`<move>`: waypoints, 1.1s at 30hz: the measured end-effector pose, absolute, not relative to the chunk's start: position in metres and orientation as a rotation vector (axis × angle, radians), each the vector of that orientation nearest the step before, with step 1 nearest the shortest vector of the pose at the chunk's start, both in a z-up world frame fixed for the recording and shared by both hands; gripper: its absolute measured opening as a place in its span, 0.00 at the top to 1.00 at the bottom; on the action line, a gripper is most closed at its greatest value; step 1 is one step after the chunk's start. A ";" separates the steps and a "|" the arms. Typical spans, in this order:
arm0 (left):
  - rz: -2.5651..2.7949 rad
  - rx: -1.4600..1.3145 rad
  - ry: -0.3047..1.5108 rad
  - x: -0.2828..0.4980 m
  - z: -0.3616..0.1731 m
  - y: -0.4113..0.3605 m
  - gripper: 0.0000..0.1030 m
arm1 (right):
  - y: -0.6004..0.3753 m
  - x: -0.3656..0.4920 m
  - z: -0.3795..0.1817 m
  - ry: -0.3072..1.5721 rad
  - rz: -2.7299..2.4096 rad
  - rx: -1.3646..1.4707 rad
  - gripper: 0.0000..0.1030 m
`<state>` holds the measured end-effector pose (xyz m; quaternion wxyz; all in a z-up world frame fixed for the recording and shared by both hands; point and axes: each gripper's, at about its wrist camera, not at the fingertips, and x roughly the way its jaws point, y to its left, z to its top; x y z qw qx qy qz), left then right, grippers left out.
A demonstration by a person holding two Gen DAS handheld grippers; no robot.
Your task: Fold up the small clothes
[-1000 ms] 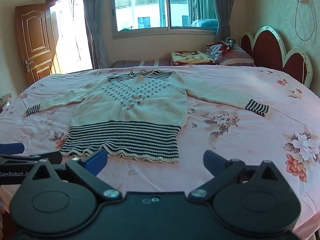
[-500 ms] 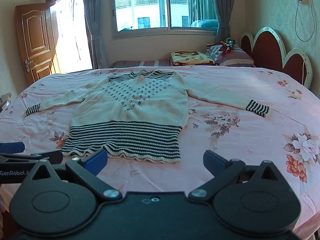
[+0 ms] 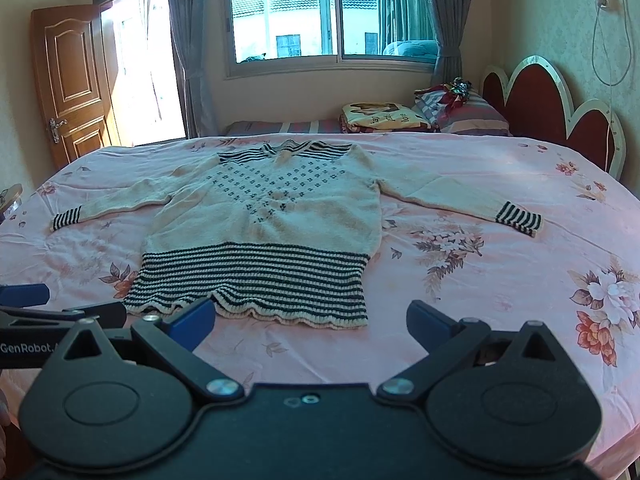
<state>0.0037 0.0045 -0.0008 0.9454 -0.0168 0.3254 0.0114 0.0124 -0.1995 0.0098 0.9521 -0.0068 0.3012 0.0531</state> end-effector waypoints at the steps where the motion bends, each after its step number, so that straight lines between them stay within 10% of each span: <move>1: 0.023 -0.035 0.664 0.004 -0.001 0.005 0.00 | -0.199 0.013 0.010 0.612 0.108 -0.014 0.01; 33: 0.017 -0.021 0.667 0.005 -0.004 0.003 0.00 | -0.200 0.012 0.008 0.611 0.101 -0.007 0.01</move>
